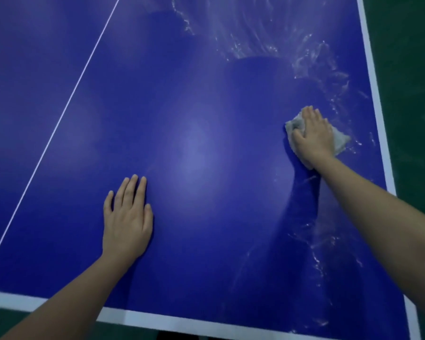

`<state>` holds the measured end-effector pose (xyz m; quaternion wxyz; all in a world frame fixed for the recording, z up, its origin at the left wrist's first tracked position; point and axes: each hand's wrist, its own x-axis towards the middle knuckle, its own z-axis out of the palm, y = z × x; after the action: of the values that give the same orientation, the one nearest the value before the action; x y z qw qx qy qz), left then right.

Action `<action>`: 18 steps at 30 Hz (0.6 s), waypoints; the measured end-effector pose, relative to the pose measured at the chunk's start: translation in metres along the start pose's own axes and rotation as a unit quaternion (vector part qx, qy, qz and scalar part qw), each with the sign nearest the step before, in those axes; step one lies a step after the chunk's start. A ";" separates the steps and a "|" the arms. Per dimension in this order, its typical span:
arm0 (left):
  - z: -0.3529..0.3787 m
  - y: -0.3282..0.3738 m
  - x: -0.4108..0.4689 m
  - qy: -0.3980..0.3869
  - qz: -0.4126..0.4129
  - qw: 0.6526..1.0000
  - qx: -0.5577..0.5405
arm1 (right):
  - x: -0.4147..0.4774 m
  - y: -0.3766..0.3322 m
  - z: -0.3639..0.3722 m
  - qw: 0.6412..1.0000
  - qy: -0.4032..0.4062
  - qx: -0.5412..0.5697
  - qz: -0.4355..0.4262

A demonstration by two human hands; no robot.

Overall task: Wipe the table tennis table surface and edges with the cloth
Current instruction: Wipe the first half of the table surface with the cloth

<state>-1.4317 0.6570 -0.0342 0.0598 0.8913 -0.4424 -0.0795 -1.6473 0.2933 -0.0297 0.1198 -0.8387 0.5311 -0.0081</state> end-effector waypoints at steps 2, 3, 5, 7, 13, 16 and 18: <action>0.001 0.000 0.000 0.002 0.001 1.000 -0.001 | -0.029 -0.010 0.003 0.999 -0.017 -0.004 -0.043; 0.001 0.000 0.000 0.004 0.002 1.000 -0.002 | -0.049 -0.018 0.008 0.997 -0.029 -0.006 -0.074; 0.002 0.000 -0.001 0.009 0.003 1.000 -0.006 | -0.103 -0.037 0.019 0.987 -0.051 -0.002 -0.154; 0.002 0.000 -0.001 0.014 0.006 1.000 -0.009 | -0.167 -0.056 0.031 0.968 -0.062 0.021 -0.242; 0.006 -0.002 -0.002 0.032 0.017 0.999 -0.019 | -0.299 -0.074 0.051 0.895 -0.129 -0.041 -0.425; 0.007 -0.002 -0.002 0.035 0.015 0.999 -0.028 | -0.294 -0.055 0.044 0.865 -0.158 -0.043 -0.474; 0.007 -0.003 -0.001 0.037 0.020 0.999 -0.029 | -0.277 -0.035 0.036 0.894 -0.160 -0.016 -0.419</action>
<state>-1.4311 0.6591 -0.0418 0.1035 0.8826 -0.4550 -0.0584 -1.7319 0.5613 -0.0258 0.1754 -0.9753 0.1041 0.0848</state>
